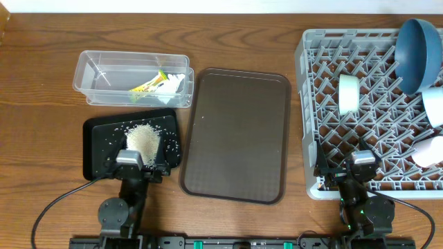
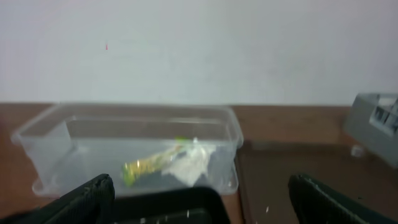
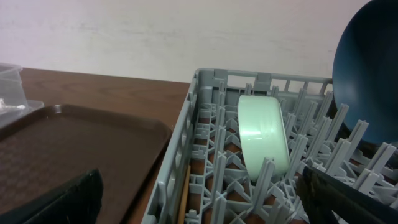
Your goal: Sort waste into correct bins and load items into the dishwasher rack
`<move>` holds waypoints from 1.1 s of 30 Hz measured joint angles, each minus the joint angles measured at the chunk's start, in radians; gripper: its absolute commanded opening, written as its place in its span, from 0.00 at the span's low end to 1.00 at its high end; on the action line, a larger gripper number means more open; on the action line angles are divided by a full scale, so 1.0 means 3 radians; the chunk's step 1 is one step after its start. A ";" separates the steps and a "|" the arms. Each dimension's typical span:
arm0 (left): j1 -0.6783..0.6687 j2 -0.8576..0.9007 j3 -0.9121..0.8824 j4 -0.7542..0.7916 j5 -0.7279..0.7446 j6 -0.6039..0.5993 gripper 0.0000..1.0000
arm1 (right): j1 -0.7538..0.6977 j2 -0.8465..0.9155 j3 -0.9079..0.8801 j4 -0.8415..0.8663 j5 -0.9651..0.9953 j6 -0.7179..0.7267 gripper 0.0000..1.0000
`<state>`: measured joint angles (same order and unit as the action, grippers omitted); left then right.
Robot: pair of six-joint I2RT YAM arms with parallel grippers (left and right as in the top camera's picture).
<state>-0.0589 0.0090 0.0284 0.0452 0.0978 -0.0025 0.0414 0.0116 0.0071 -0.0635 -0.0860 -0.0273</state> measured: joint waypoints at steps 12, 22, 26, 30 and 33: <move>0.0000 0.0005 -0.0051 -0.0210 -0.0048 0.0011 0.92 | 0.0000 0.0000 0.0000 0.0000 0.0000 0.0000 0.99; 0.0000 0.0005 -0.0050 -0.0214 -0.0053 0.0013 0.92 | 0.0000 0.0000 0.0000 0.0000 0.0000 0.0000 0.99; 0.0000 0.0005 -0.0050 -0.0214 -0.0053 0.0013 0.92 | 0.0000 0.0000 0.0000 0.0000 0.0000 0.0000 0.99; 0.0000 0.0005 -0.0050 -0.0214 -0.0053 0.0013 0.92 | 0.0000 0.0000 0.0000 0.0000 0.0000 0.0000 0.99; 0.0000 0.0005 -0.0050 -0.0214 -0.0055 0.0011 0.92 | 0.0000 0.0000 0.0000 0.0000 0.0000 0.0000 0.99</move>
